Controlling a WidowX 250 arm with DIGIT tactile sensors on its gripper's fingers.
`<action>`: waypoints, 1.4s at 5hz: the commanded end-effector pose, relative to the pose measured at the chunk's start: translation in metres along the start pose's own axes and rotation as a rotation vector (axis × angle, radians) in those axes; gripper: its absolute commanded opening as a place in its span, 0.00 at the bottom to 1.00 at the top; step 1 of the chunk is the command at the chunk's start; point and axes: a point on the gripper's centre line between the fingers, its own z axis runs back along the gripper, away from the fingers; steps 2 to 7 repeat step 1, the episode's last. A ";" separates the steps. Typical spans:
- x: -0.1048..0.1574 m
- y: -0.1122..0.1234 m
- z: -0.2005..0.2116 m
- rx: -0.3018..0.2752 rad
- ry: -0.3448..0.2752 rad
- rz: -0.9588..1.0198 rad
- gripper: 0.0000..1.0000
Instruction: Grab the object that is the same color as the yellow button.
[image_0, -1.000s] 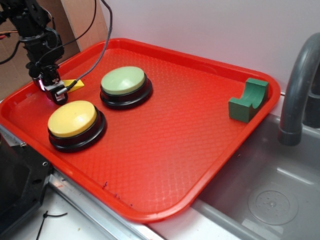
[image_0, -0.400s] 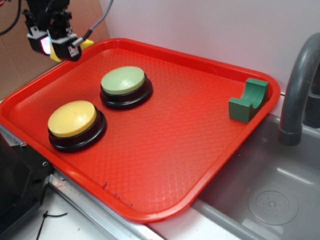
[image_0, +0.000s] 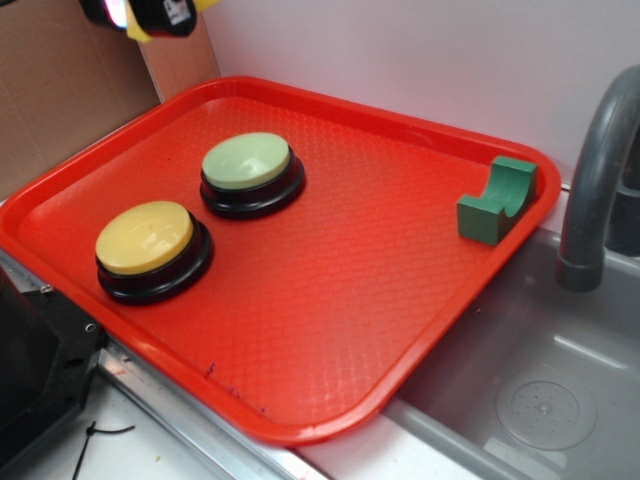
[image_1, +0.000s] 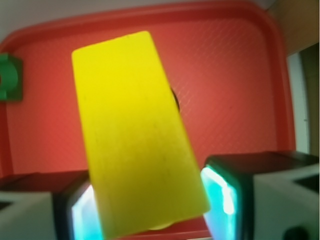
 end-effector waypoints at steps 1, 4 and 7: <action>0.002 -0.045 0.016 0.081 -0.085 -0.103 0.00; 0.002 -0.045 0.016 0.081 -0.085 -0.103 0.00; 0.002 -0.045 0.016 0.081 -0.085 -0.103 0.00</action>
